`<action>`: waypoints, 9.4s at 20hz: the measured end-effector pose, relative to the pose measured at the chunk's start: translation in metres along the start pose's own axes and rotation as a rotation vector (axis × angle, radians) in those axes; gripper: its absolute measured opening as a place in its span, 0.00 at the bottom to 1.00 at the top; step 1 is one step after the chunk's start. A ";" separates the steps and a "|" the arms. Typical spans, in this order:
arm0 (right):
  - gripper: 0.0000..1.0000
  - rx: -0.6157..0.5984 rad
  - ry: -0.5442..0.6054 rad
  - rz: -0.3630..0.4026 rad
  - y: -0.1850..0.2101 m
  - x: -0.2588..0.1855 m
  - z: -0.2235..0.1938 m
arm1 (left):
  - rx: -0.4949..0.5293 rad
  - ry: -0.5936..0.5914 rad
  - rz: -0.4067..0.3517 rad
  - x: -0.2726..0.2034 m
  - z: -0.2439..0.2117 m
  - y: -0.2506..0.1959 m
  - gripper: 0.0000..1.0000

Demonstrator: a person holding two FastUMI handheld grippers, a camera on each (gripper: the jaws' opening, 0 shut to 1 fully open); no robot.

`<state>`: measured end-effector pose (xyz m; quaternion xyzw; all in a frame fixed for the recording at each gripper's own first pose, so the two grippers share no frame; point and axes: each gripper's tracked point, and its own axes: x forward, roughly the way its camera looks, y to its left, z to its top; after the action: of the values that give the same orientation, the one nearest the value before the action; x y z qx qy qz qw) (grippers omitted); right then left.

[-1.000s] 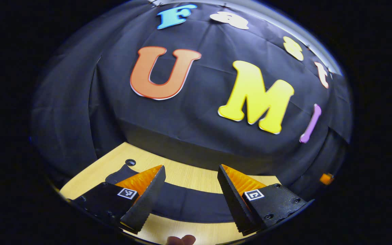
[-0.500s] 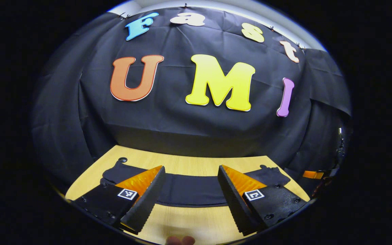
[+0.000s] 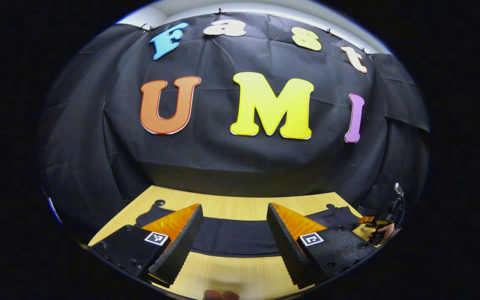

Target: Grasp the waist and the cuffs of the jeans and fold them to make the two legs overlap; first hold the waist and fold one-third of the jeans toward the cuffs, then hold the cuffs and fold the remaining one-third in the same direction to finish folding.

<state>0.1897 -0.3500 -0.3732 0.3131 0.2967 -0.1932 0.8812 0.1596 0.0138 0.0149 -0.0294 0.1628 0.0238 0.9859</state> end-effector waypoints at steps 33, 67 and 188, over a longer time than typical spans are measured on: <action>0.00 -0.492 -0.160 0.450 0.337 -0.149 -0.027 | -0.074 -0.035 0.128 -0.049 -0.011 0.119 0.99; 0.91 -0.944 0.031 0.677 0.400 -0.262 -0.236 | -0.739 0.156 0.093 0.003 -0.124 0.258 0.99; 0.93 -0.683 -0.515 0.511 0.319 -0.409 -0.077 | -0.004 -0.275 -0.051 -0.065 0.107 0.048 0.98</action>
<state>0.0204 -0.0027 -0.0183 0.0112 0.0298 0.0660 0.9973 0.1296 0.0665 0.1344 -0.0321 0.0252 0.0026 0.9992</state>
